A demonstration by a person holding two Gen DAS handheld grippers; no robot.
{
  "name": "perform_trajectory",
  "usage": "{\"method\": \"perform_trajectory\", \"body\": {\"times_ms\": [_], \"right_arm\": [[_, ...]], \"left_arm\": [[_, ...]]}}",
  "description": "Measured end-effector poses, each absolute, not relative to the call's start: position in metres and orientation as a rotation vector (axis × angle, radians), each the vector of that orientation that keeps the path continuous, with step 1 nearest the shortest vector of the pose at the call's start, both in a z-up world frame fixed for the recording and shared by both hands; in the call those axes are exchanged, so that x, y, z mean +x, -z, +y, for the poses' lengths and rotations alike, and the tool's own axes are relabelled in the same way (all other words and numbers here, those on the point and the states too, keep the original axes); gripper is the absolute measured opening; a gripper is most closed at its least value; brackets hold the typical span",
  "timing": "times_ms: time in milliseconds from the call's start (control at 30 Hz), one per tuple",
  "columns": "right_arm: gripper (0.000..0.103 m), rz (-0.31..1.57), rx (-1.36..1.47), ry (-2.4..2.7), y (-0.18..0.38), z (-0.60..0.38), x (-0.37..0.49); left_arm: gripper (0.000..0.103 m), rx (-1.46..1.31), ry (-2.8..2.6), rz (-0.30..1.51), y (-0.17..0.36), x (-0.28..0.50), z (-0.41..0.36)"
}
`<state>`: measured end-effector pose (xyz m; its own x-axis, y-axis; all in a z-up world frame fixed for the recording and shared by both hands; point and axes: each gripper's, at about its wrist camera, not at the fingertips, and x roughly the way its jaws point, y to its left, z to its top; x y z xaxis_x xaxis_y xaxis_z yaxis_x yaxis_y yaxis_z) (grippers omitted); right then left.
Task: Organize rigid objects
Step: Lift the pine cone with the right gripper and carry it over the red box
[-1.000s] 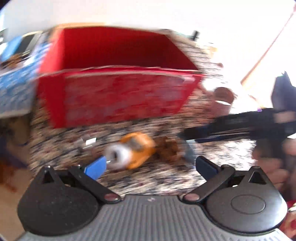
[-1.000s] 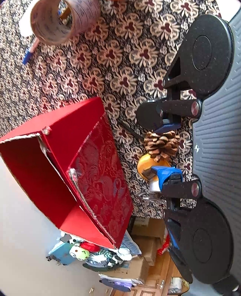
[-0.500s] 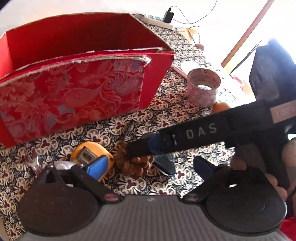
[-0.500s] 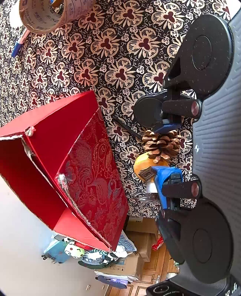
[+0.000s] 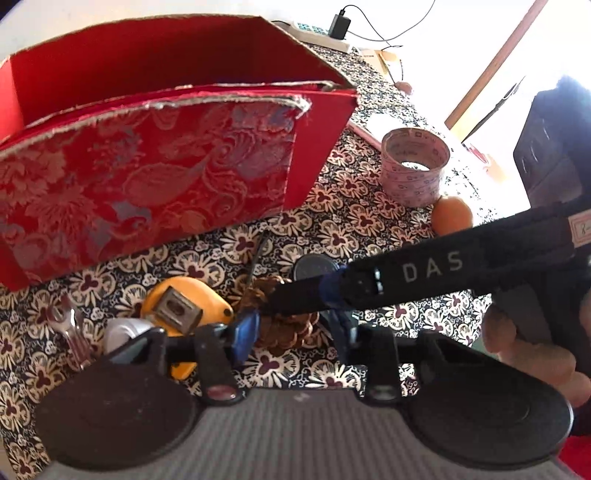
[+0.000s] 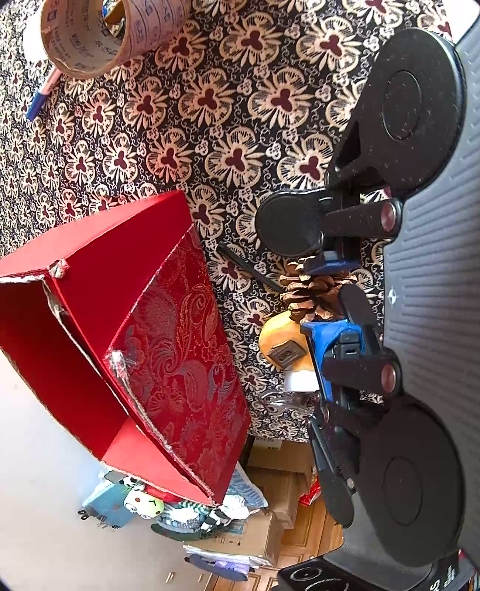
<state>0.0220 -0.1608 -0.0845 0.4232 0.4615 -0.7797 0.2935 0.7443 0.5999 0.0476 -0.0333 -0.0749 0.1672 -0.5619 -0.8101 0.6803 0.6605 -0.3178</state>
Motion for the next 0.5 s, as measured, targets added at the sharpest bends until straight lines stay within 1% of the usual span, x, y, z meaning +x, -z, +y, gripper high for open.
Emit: {"method": "perform_trajectory", "body": {"times_ms": [100,367,500], "right_arm": [[0.006,1.147,0.78,-0.114,0.078,-0.164,0.016],[0.004,1.064,0.754,-0.087,0.037,-0.176,0.003],[0.004,0.985,0.7,-0.088,0.003,-0.177,0.006]], "left_arm": [[0.025,0.137,0.91,1.083,0.07,0.045,-0.034],[0.025,0.147,0.965,1.005,0.043,0.036,-0.038],[0.025,0.147,0.995,0.93,0.014,0.035,-0.038]]}}
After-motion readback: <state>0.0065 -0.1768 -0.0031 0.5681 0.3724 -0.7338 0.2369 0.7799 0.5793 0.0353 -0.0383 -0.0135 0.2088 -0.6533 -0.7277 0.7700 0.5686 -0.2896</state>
